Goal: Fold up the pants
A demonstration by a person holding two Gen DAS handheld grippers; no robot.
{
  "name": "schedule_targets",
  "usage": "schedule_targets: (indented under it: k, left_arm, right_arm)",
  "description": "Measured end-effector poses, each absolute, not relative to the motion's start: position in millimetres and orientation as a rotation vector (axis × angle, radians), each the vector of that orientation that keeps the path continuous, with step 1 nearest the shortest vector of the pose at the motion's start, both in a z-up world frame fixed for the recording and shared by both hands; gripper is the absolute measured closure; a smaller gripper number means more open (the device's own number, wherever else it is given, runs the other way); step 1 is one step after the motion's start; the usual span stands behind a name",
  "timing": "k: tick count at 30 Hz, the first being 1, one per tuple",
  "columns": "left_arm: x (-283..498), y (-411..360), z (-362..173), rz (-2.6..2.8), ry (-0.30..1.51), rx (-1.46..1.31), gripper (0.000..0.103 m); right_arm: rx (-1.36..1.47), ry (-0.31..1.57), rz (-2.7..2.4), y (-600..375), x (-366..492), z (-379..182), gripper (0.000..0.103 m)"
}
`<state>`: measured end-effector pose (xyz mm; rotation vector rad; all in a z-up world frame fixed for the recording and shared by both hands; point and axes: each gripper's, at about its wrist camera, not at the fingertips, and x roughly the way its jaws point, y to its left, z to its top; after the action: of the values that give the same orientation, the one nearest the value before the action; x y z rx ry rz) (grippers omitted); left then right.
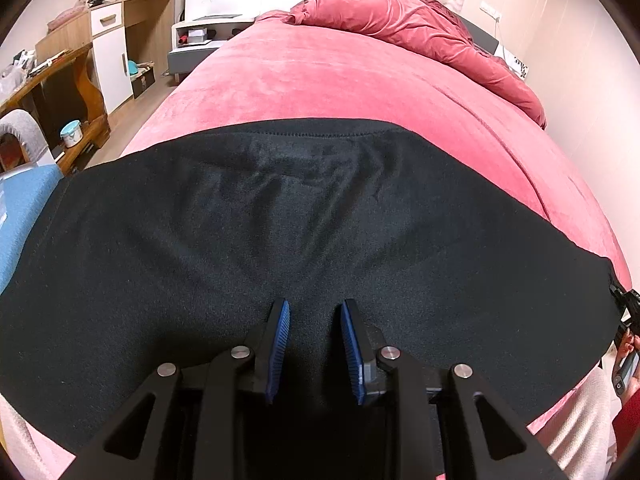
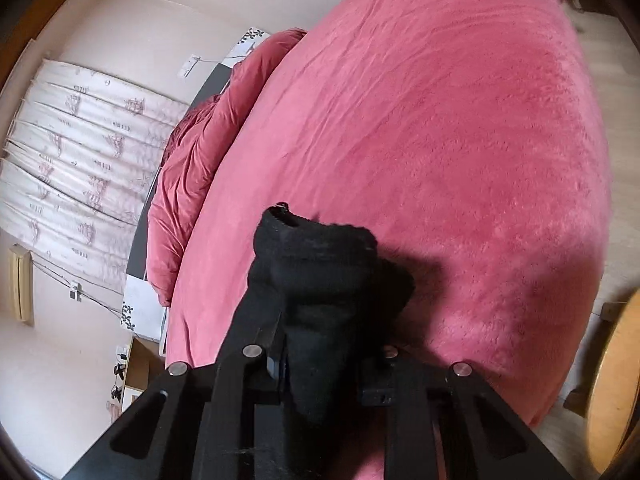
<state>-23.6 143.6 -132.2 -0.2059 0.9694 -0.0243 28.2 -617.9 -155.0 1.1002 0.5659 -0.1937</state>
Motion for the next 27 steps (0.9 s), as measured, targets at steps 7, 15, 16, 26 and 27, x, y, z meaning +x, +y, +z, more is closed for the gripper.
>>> schedule_targets:
  k: [7, 15, 16, 26, 27]
  left_arm:
    - [-25.1, 153.3, -126.8, -0.037, 0.977, -0.244, 0.076]
    - [-28.1, 162.1, -117.5, -0.06, 0.965, -0.285, 0.076]
    - [-29.2, 163.8, -116.8, -0.063, 0.961, -0.289, 0.076]
    - [-40.1, 189.0, -116.8, -0.073, 0.933, -0.333, 0.076]
    - [-40.3, 191.1, -117.6, -0.072, 0.934, -0.34, 0.076]
  right_arm:
    - [1.045, 0.549, -0.188, -598.9, 23.0, -104.5, 0.082]
    - [0.884, 0.542, -0.217, -541.0, 13.7, -19.0, 0.082]
    - [0.859, 0.539, -0.216, -531.7, 13.7, -9.4, 0.083]
    - [0.531, 0.515, -0.187, -408.1, 20.1, 65.3, 0.083]
    - [0.51, 0.509, -0.174, -397.1, 19.3, 67.7, 0.083]
